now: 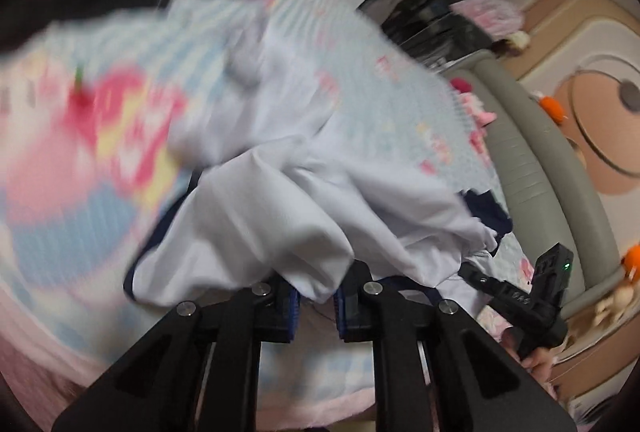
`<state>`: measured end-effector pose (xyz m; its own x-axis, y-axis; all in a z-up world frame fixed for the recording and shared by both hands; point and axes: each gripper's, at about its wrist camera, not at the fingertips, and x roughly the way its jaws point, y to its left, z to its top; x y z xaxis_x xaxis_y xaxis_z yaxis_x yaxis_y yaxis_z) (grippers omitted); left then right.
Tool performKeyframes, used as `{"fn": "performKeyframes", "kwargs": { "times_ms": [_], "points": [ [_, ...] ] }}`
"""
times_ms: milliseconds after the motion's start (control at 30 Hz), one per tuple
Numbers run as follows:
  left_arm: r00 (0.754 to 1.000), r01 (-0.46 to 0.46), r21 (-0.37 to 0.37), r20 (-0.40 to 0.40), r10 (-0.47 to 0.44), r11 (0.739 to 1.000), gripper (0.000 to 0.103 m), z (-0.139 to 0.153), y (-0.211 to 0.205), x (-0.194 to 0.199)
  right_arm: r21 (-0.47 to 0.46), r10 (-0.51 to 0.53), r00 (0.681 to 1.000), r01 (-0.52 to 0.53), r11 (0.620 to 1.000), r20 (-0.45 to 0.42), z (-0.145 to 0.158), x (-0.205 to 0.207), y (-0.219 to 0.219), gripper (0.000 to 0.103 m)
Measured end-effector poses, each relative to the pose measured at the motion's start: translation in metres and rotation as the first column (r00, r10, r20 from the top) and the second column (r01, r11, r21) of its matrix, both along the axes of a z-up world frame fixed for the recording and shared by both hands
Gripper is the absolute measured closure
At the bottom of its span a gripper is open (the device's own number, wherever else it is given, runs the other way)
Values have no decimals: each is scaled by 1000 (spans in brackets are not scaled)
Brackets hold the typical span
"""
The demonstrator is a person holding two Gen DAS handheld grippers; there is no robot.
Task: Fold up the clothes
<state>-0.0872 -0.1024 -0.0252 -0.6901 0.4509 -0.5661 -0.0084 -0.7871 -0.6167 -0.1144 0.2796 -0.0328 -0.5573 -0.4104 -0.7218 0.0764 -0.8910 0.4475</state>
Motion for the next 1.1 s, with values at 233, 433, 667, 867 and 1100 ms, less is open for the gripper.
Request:
{"fn": "performKeyframes", "kwargs": {
  "times_ms": [233,433,667,867,1100],
  "points": [
    [977,-119,2,-177,118,993,91,67,-50,32,-108,-47,962,18,994,-269,84,26,-1,93],
    [996,-18,168,87,3,986,85,-18,-65,13,-158,-63,995,74,985,73,-14,6,-11,81],
    [978,-44,181,210,6,983,55,-62,-45,20,-115,-75,986,93,989,151,-51,3,-17,62],
    [997,21,336,60,-44,942,54,-57,-42,29,-130,-221,969,235,963,109,-43,14,22,55],
    [997,40,272,47,-55,962,52,-52,-31,13,-85,-93,988,103,991,121,-48,7,-6,54]
  ]
}}
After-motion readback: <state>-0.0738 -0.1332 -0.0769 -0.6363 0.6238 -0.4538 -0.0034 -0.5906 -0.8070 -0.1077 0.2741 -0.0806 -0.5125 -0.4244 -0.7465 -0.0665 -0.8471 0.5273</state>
